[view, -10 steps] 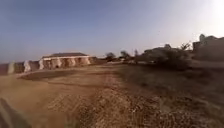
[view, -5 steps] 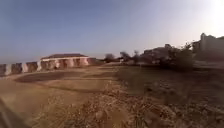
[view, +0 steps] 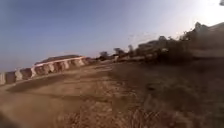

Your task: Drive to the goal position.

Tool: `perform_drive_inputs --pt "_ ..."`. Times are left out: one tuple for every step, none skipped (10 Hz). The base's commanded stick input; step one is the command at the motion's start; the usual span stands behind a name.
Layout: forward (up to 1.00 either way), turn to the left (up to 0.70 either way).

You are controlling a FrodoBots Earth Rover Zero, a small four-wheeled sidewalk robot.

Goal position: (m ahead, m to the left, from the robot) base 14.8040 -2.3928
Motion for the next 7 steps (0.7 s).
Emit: perform_drive_inputs --pt "0.69 0.00" --pt "0.69 0.00" --pt "0.69 0.00" --pt "0.69 0.00" --pt "0.69 0.00" --pt "0.69 0.00" --pt "0.69 0.00"
